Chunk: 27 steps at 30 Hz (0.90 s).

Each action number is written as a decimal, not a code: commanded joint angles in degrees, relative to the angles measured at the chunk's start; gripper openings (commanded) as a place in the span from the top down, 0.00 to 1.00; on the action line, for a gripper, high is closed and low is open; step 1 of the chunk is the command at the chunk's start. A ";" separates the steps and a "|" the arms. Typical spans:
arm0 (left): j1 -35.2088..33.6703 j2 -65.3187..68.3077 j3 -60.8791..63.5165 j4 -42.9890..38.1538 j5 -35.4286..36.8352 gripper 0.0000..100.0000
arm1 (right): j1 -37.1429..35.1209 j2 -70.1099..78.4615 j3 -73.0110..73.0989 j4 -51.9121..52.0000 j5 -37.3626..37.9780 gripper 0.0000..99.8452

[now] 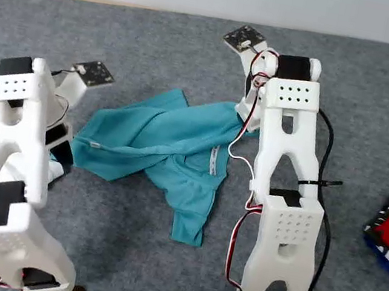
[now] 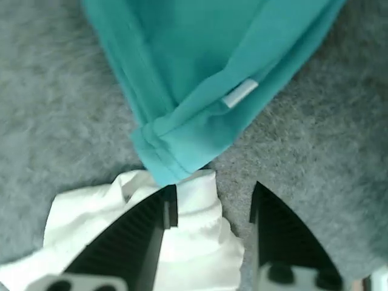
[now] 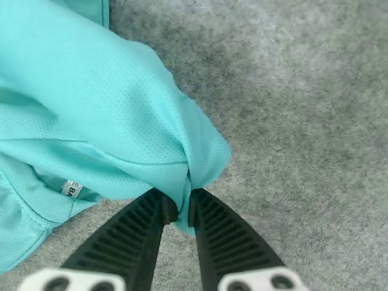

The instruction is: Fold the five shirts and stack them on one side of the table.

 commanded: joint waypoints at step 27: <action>4.92 27.25 -30.02 5.54 -9.93 0.79 | 0.57 2.07 -2.81 2.51 -2.46 0.99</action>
